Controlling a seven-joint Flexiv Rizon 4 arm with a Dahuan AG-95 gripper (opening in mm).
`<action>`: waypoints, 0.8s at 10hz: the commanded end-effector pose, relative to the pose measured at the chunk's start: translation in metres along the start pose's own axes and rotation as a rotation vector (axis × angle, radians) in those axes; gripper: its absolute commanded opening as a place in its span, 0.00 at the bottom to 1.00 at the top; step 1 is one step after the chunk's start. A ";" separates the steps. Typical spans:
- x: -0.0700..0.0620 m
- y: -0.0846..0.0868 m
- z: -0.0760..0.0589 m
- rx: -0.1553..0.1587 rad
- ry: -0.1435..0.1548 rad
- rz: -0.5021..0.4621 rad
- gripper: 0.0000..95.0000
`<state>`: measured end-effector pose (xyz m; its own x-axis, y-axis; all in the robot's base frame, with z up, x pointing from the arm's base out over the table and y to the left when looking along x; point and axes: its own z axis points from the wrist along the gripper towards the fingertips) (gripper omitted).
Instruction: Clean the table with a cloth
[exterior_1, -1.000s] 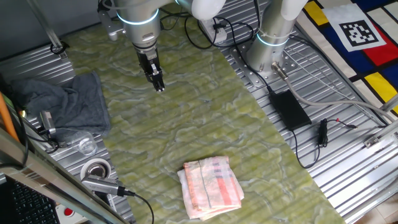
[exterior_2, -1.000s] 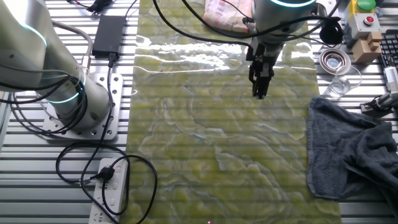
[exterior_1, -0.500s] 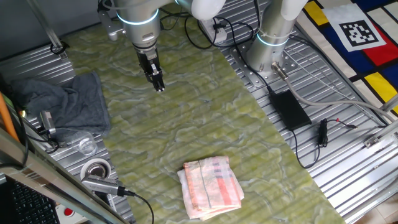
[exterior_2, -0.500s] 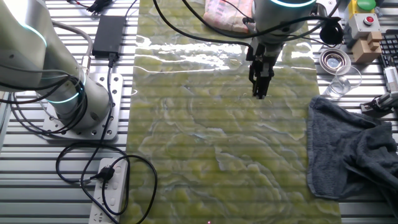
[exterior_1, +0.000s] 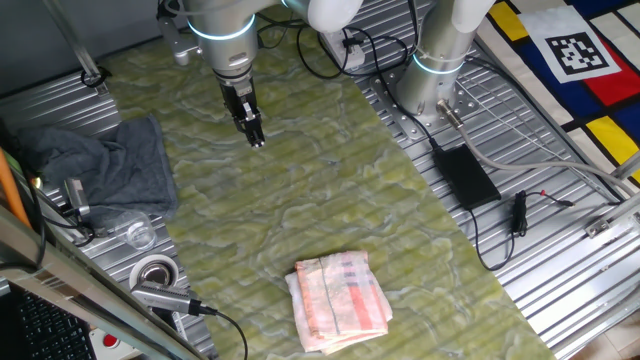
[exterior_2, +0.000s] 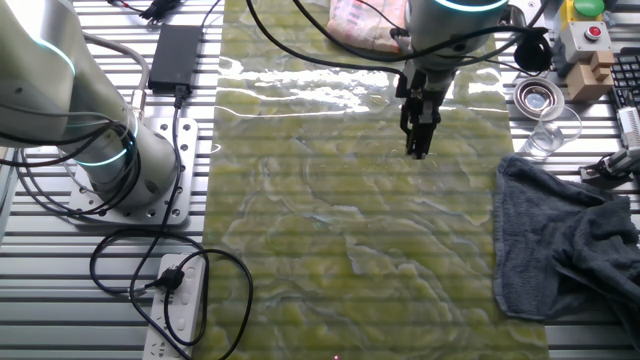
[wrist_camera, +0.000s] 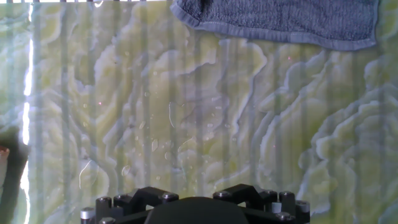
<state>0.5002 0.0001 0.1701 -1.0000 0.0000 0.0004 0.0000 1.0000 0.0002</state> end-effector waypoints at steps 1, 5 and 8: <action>0.000 0.000 0.000 0.000 0.000 0.000 1.00; 0.000 0.000 0.000 -0.047 0.052 0.087 0.00; 0.000 0.000 0.000 -0.068 0.053 0.080 0.00</action>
<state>0.5010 -0.0001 0.1698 -0.9949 0.0773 0.0645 0.0817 0.9944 0.0677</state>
